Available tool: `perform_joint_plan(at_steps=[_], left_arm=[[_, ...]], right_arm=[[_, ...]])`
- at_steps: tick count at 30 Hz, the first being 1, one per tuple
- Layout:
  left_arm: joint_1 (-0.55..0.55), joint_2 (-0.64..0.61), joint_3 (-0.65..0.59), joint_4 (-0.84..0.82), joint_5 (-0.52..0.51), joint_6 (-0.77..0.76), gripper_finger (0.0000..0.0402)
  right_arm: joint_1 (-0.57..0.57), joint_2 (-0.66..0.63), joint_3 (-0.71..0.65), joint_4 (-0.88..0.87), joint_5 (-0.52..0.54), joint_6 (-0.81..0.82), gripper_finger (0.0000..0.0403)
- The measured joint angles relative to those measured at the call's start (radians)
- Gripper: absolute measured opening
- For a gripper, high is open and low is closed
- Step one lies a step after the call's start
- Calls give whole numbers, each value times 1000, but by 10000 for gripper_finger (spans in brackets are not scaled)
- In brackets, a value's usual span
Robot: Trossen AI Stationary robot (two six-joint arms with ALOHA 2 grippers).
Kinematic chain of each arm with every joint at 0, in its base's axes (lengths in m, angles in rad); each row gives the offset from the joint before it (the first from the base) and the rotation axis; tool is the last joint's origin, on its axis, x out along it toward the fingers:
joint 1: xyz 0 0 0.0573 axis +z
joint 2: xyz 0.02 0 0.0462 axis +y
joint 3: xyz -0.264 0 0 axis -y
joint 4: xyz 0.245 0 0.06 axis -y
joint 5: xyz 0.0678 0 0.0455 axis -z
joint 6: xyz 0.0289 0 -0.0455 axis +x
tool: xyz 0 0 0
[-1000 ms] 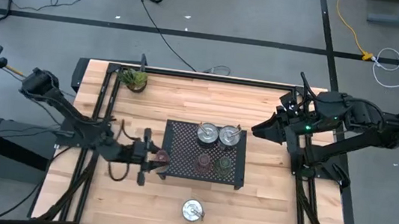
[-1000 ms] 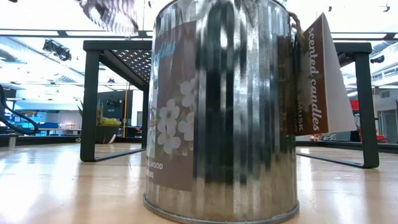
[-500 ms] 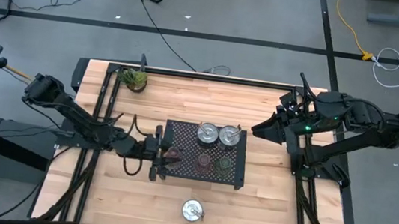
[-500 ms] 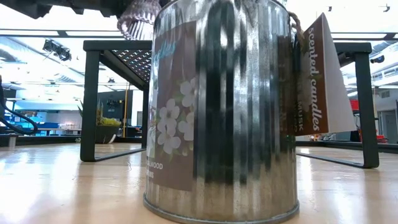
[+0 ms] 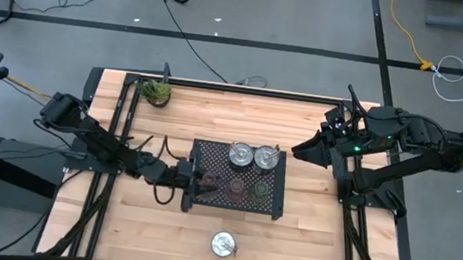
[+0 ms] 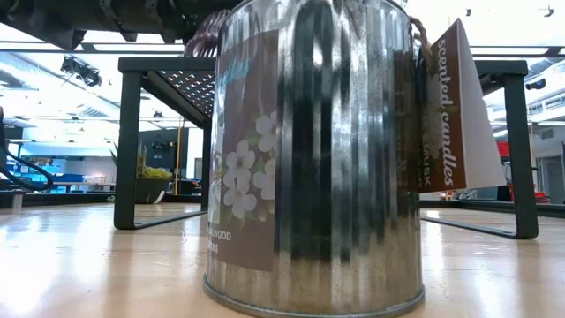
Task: Pick & Place candle stick holders
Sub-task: Put the pink candle holder on the shelf aligned with the pink candle holder
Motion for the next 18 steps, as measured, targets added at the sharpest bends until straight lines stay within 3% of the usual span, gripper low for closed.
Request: perform_joint_plan(at_steps=[7, 13, 18], left_arm=[[16, 4, 0, -4, 1, -45, 132], [38, 4, 0, -2, 9, -101, 188], [44, 4, 0, -3, 22, -116, 183]], right_arm=[[0, 0, 0, -1, -1, -9, 123], [0, 0, 0, -1, -1, -10, 123], [0, 0, 0, -1, 0, -10, 123]])
